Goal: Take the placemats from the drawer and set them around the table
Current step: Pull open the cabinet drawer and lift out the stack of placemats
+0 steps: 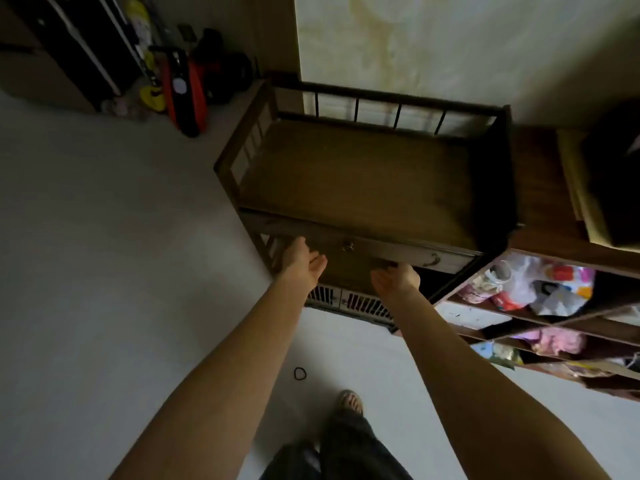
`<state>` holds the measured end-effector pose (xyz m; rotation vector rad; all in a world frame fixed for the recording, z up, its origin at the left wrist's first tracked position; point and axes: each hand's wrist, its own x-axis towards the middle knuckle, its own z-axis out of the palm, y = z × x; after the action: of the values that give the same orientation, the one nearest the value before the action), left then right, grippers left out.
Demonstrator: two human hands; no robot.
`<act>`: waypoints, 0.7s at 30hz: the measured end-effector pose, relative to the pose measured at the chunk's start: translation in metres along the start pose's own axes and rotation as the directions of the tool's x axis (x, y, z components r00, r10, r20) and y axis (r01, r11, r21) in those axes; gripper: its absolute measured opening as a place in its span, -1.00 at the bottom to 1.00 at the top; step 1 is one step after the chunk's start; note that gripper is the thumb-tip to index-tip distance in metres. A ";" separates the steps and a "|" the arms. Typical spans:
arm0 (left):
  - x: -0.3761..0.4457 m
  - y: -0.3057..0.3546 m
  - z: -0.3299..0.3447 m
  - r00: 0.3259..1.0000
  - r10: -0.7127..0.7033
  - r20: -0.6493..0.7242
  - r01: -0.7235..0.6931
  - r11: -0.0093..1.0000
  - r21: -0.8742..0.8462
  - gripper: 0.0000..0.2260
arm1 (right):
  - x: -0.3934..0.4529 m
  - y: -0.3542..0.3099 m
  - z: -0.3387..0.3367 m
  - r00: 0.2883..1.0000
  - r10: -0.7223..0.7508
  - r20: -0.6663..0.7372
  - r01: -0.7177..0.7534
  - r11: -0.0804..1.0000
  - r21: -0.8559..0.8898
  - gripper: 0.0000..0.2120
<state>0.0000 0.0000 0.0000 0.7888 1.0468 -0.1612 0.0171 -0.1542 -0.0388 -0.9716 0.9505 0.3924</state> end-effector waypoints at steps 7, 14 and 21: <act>0.049 -0.017 0.028 0.995 -0.102 -0.021 0.093 0.965 -0.247 -0.51 | 0.046 0.016 0.019 0.997 0.039 -0.063 -0.020 0.961 0.275 -0.52; 0.083 -0.021 0.042 0.992 -0.120 -0.050 0.100 0.949 -0.297 -0.57 | 0.074 0.013 0.031 0.993 0.113 0.039 -0.110 0.741 0.663 -0.34; 0.102 -0.022 0.047 0.995 -0.086 -0.060 0.061 0.940 -0.334 -0.50 | 0.094 0.018 0.036 0.996 0.070 0.061 -0.093 0.752 0.653 -0.39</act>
<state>0.0763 -0.0223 -0.0827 0.4521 1.1376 -0.0164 0.0750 -0.1254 -0.1176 -0.2725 1.0024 0.1178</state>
